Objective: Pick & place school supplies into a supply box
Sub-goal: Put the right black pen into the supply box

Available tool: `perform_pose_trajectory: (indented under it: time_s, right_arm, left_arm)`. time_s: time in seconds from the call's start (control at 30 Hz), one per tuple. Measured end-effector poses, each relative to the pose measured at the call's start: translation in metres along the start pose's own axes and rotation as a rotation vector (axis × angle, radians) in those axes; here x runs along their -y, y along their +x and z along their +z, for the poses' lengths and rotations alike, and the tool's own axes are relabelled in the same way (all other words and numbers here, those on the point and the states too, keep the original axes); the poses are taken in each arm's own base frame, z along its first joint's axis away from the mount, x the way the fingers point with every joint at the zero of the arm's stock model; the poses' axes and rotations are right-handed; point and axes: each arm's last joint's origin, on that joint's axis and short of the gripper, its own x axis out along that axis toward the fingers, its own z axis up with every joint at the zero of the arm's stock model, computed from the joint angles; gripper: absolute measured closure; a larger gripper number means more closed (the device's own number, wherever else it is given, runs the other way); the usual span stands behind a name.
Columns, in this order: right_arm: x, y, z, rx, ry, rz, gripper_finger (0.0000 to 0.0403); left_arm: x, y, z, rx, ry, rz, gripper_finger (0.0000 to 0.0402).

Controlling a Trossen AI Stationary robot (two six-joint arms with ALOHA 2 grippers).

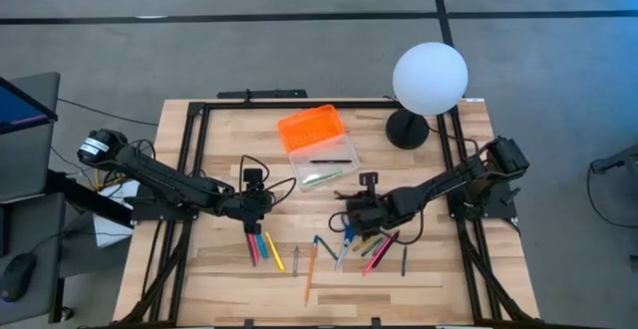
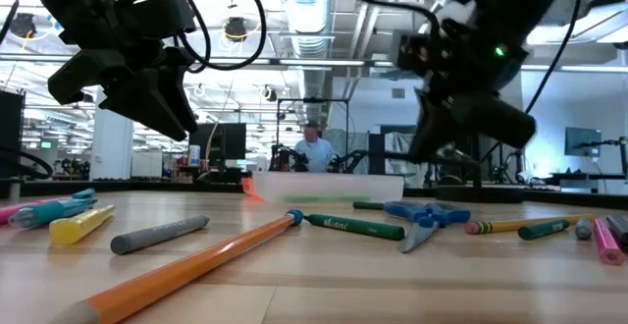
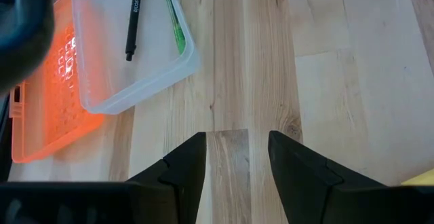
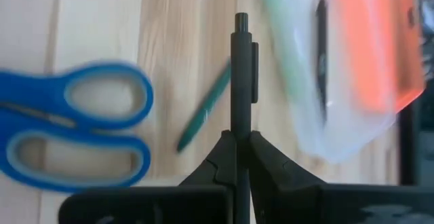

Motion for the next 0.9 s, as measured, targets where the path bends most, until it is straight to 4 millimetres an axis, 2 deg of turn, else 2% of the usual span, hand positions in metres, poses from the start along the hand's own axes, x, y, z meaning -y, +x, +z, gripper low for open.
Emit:
perform_pose_trajectory:
  time_s: [0.13, 0.37, 0.63, 0.9]
  right_arm:
    - [0.013, -0.002, 0.014, 0.049, -0.042, -0.054, 0.0402]
    - [0.061, 0.022, 0.028, 0.134, -0.005, -0.114, 0.0401]
    - [0.114, 0.048, 0.023, 0.178, 0.158, -0.106, 0.0396]
    - [0.139, 0.06, 0.015, 0.216, 0.313, -0.023, 0.0395]
  left_arm:
    - [0.0, 0.0, 0.0, 0.0, 0.0, 0.0, 0.0246]
    - [0.0, 0.0, 0.0, 0.0, 0.0, 0.0, 0.0246]
    - [0.0, 0.0, 0.0, 0.0, 0.0, 0.0, 0.0246]
    - [0.0, 0.0, 0.0, 0.0, 0.005, 0.0, 0.0246]
